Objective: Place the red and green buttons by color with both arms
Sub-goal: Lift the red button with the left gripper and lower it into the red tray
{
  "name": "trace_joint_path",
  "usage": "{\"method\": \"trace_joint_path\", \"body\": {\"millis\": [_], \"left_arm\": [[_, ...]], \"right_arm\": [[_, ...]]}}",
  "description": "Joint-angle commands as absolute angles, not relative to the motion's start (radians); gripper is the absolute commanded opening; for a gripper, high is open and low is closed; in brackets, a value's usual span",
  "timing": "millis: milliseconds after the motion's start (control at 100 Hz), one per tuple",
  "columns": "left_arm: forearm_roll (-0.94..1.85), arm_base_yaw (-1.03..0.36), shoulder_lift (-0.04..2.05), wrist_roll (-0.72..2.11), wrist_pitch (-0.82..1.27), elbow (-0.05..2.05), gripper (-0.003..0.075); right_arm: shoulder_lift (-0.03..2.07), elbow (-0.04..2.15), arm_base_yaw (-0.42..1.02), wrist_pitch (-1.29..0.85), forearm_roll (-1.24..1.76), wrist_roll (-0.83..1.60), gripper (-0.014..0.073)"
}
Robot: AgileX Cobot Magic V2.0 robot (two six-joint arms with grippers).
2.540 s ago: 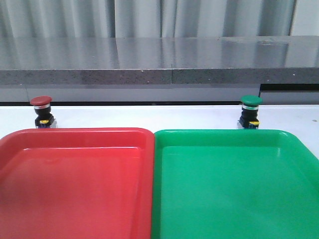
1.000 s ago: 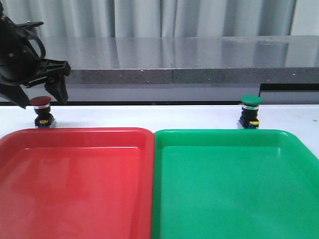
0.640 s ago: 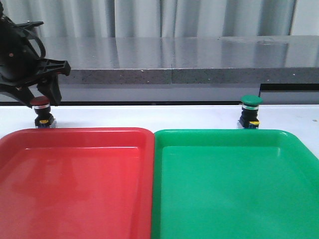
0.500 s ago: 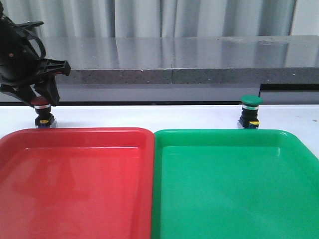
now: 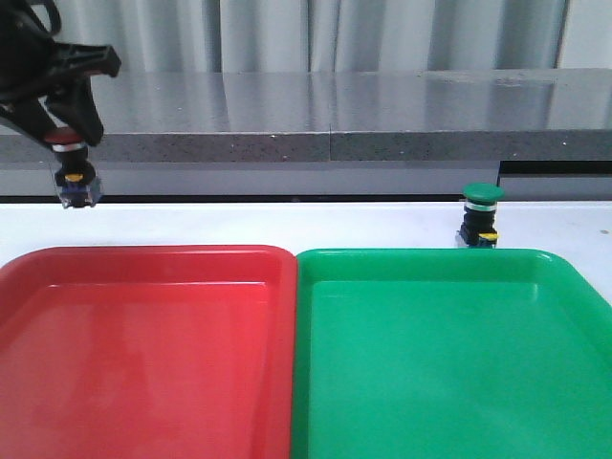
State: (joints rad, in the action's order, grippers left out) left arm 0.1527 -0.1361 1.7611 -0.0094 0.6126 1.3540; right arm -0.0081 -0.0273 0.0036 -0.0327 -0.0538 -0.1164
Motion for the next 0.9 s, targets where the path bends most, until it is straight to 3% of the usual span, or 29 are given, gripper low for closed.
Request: {"method": "trace_joint_path", "body": {"millis": [0,380,890], "left_arm": [[0.176,-0.143,1.659,-0.020,0.609,1.381,0.0169],[0.256,-0.216,1.501,-0.020,0.535,1.186,0.0169],[0.372,-0.316,1.495,-0.020,0.325,0.946,0.0169]], "right_arm": [[-0.031,-0.013,-0.003,0.043,-0.064,-0.108,-0.0069],[-0.031,-0.013,-0.003,0.043,-0.064,-0.108,-0.0069],[-0.031,-0.013,-0.003,0.044,-0.064,-0.108,-0.0069]]}}
